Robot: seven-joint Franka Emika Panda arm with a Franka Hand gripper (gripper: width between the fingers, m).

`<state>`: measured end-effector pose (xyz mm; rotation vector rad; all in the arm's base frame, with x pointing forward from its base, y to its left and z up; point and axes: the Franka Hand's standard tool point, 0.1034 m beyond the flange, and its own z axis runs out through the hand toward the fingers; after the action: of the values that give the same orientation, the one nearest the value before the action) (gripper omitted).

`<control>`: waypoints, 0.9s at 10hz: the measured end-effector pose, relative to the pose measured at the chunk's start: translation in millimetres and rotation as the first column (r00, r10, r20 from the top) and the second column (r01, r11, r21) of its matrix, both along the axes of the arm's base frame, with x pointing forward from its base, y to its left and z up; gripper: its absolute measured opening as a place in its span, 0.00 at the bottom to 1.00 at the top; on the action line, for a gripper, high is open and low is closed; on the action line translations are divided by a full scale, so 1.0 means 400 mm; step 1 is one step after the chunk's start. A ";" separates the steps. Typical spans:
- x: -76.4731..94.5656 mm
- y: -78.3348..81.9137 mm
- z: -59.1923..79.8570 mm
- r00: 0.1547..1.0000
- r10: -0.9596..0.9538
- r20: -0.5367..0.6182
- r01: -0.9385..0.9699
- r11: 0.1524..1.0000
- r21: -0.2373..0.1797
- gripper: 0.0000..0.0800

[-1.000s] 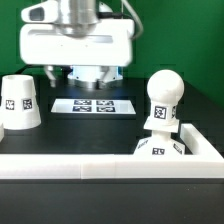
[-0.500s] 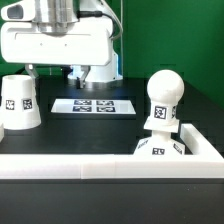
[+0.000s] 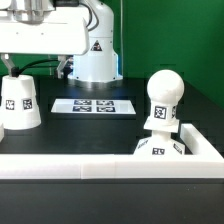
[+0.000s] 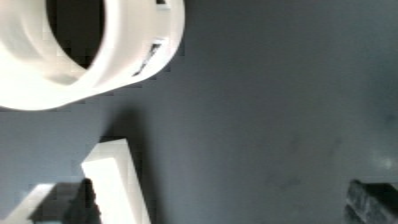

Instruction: Assemble lamp

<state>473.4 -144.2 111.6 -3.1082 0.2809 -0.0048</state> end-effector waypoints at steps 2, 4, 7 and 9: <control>-0.027 0.004 -0.008 1.000 -0.002 -0.012 0.002 1.000 0.006 0.87; -0.074 -0.001 -0.014 1.000 0.001 -0.019 -0.001 1.000 0.012 0.87; -0.127 -0.001 -0.008 1.000 -0.017 -0.025 0.018 0.999 0.027 0.87; -0.128 -0.004 -0.026 1.000 -0.008 -0.022 0.009 1.000 0.015 0.87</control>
Offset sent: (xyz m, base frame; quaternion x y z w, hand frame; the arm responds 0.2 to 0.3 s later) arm -0.0446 -0.0066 0.0002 0.0072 0.0039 0.0014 1.0000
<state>422.4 -145.7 101.3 -3.0938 0.2934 0.0314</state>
